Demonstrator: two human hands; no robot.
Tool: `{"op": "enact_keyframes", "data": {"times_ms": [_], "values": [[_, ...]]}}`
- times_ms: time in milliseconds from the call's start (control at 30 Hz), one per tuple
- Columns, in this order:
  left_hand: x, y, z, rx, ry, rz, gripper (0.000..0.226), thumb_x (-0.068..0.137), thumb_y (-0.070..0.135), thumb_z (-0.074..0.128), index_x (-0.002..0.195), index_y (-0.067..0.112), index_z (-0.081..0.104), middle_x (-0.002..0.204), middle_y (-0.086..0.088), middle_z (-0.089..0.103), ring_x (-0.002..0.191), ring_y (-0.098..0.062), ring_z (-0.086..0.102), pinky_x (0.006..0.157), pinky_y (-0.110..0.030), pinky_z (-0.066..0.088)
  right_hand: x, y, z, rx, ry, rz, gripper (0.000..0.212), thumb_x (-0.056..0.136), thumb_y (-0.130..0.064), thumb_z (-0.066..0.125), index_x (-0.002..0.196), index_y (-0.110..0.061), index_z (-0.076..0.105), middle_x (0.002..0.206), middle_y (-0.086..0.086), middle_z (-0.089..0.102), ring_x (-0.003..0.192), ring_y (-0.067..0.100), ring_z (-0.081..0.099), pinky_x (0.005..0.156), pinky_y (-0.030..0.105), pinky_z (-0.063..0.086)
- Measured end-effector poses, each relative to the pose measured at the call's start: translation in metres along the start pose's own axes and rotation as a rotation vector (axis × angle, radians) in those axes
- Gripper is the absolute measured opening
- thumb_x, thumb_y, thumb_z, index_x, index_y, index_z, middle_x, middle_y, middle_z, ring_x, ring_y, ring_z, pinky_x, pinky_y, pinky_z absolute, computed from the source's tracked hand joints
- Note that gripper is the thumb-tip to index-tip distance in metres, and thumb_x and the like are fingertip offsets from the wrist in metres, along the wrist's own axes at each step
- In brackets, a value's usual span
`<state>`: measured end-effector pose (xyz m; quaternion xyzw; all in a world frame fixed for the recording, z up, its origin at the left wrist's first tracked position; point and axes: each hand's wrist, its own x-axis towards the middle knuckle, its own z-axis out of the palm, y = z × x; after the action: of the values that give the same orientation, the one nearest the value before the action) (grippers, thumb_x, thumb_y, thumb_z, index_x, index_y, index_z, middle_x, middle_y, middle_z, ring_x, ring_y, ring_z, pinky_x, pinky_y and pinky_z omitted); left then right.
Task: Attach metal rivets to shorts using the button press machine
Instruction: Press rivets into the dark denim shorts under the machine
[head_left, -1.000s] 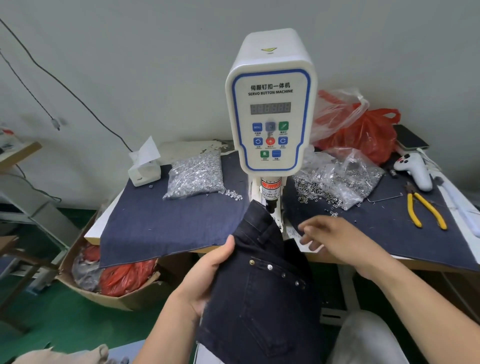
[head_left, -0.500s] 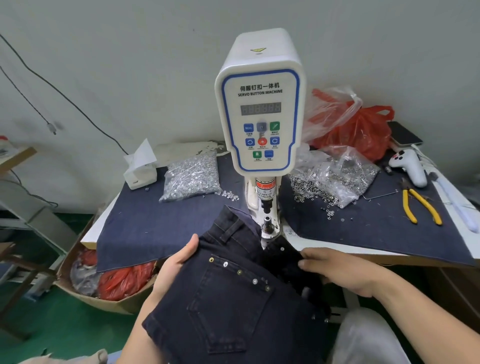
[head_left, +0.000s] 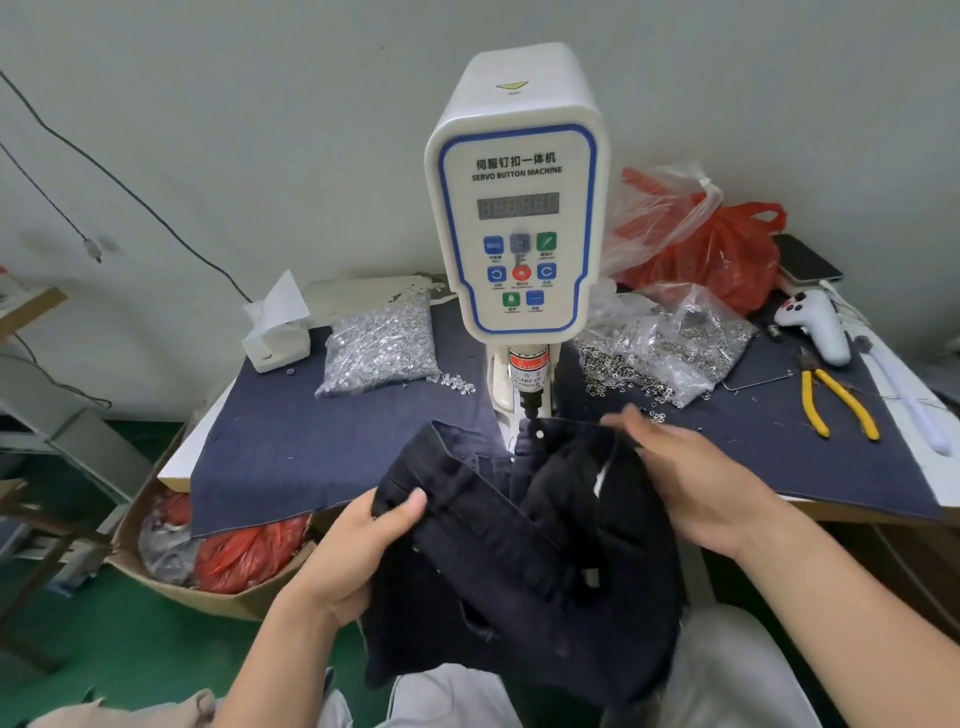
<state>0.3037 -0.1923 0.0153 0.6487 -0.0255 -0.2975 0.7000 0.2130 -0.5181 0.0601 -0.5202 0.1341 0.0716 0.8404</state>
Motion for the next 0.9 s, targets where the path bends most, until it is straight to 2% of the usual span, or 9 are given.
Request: {"op": "enact_keyframes", "data": {"times_ms": [100,200,333,433,567,633,733,833,900], "values": [[0.002,-0.001,-0.004,-0.22,0.145,-0.03,0.053,0.089,0.049,0.077,0.124,0.008,0.076,0.129,-0.022,0.072,0.117,-0.04,0.071,0.09,-0.048,0.061,-0.013,0.003,-0.015,-0.649,-0.085,-0.134,0.089,0.078,-0.019,0.089,0.142,-0.05,0.035,0.118,-0.011,0.072,0.114,0.001,0.065,0.098,0.025,0.05],[0.007,0.002,-0.005,-0.201,0.224,-0.033,0.049,0.095,0.052,0.068,0.121,0.012,0.078,0.128,-0.018,0.074,0.118,-0.036,0.071,0.1,-0.049,0.055,-0.007,0.016,-0.02,-1.184,0.096,-0.287,0.054,0.091,-0.021,0.077,0.117,-0.056,0.046,0.1,0.003,0.071,0.096,0.014,0.066,0.092,0.036,0.05],[0.011,0.0,-0.009,0.016,0.349,0.128,0.028,0.104,0.043,0.062,0.11,0.021,0.078,0.116,-0.014,0.078,0.111,-0.034,0.073,0.093,-0.047,0.058,-0.002,0.009,-0.024,-0.858,0.377,-0.407,0.018,0.102,-0.024,0.062,0.09,-0.037,0.069,0.084,-0.013,0.072,0.076,0.0,0.062,0.067,0.017,0.047],[0.014,-0.004,-0.008,0.027,0.48,0.199,0.025,0.11,0.034,0.054,0.102,0.024,0.075,0.116,-0.016,0.076,0.108,-0.032,0.072,0.097,-0.051,0.055,-0.004,0.001,-0.025,-0.604,0.443,-0.227,0.023,0.105,-0.027,0.056,0.091,-0.026,0.074,0.087,0.001,0.075,0.072,0.008,0.065,0.062,0.026,0.05],[0.013,-0.006,-0.004,-0.173,0.475,0.065,0.036,0.11,0.035,0.051,0.096,0.019,0.08,0.112,-0.018,0.078,0.093,-0.025,0.077,0.082,-0.042,0.057,-0.017,0.001,-0.028,-0.441,0.27,-0.108,0.029,0.098,-0.046,0.06,0.122,-0.031,0.066,0.11,-0.003,0.071,0.096,0.007,0.067,0.074,0.022,0.052],[0.01,-0.004,0.001,-0.353,0.465,-0.016,0.038,0.108,0.037,0.054,0.111,0.008,0.078,0.113,-0.016,0.079,0.092,-0.027,0.079,0.079,-0.042,0.058,-0.028,0.002,-0.034,-0.746,0.14,-0.052,0.052,0.083,-0.048,0.08,0.129,-0.041,0.056,0.114,-0.019,0.067,0.105,-0.002,0.062,0.081,0.016,0.047],[0.002,-0.003,0.015,-0.384,0.359,-0.076,0.058,0.101,0.057,0.058,0.117,0.005,0.076,0.116,-0.016,0.078,0.099,-0.03,0.078,0.085,-0.045,0.057,-0.032,0.011,-0.035,-1.163,0.323,-0.098,0.026,0.086,-0.047,0.078,0.103,-0.032,0.065,0.1,-0.018,0.071,0.099,0.006,0.066,0.078,0.021,0.048],[-0.016,0.005,0.039,-0.156,0.141,-0.121,0.061,0.085,0.063,0.078,0.115,0.01,0.08,0.123,-0.02,0.075,0.112,-0.037,0.074,0.091,-0.047,0.059,-0.037,0.011,-0.026,-0.847,0.468,-0.068,0.048,0.101,-0.053,0.053,0.098,-0.008,0.069,0.089,0.007,0.074,0.09,0.027,0.071,0.08,0.041,0.051],[-0.023,0.008,0.061,-0.062,-0.018,-0.08,0.054,0.078,0.051,0.088,0.113,0.011,0.08,0.124,-0.023,0.074,0.112,-0.039,0.074,0.082,-0.042,0.064,-0.048,0.009,-0.011,-0.646,0.429,-0.01,0.068,0.099,-0.066,0.043,0.109,-0.001,0.063,0.087,0.01,0.067,0.086,0.027,0.066,0.081,0.039,0.045]]}}
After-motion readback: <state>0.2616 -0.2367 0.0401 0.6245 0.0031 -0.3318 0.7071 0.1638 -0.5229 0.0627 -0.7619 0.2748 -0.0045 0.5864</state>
